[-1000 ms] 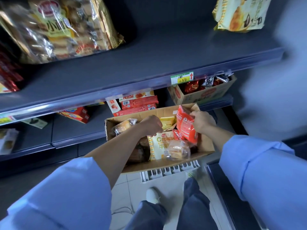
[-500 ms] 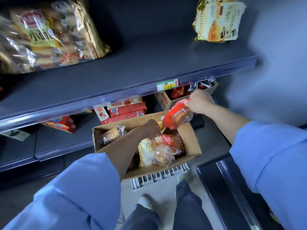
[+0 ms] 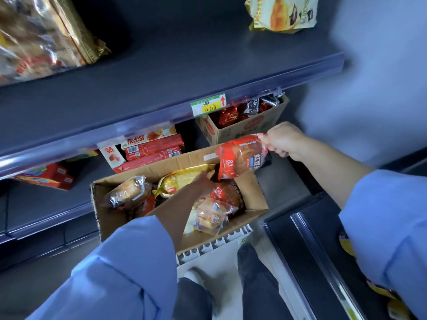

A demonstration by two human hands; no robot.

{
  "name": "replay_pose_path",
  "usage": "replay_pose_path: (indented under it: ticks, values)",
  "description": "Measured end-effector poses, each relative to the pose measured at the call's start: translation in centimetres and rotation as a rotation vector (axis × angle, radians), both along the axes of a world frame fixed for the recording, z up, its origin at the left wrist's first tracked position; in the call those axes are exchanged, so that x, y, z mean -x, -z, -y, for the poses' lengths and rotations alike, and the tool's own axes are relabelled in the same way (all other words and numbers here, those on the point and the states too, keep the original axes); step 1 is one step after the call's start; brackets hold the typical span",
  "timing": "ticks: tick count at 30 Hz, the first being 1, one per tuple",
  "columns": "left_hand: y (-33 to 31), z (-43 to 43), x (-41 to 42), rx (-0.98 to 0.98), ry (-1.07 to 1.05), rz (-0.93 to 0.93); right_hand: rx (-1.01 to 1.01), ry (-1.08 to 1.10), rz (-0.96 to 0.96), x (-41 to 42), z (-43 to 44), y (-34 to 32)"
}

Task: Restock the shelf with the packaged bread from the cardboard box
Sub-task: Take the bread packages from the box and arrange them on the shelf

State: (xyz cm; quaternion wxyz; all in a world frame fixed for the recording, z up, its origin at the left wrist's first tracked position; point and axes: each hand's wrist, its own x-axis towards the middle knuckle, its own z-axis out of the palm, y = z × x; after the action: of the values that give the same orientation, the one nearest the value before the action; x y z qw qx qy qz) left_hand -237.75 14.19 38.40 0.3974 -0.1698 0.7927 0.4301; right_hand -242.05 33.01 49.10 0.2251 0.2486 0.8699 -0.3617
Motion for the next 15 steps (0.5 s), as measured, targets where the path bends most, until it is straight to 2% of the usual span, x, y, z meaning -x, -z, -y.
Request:
replay_pose_path:
  ticks: [7,15]
  values:
    - [2.7,-1.4,1.2,-0.032,-0.110,-0.015,0.106,0.099,-0.014,0.5,-1.2,1.2]
    - [3.2,-2.7,1.1,0.088,-0.008,-0.121,0.143,0.152,-0.020,0.4,-1.8,0.3]
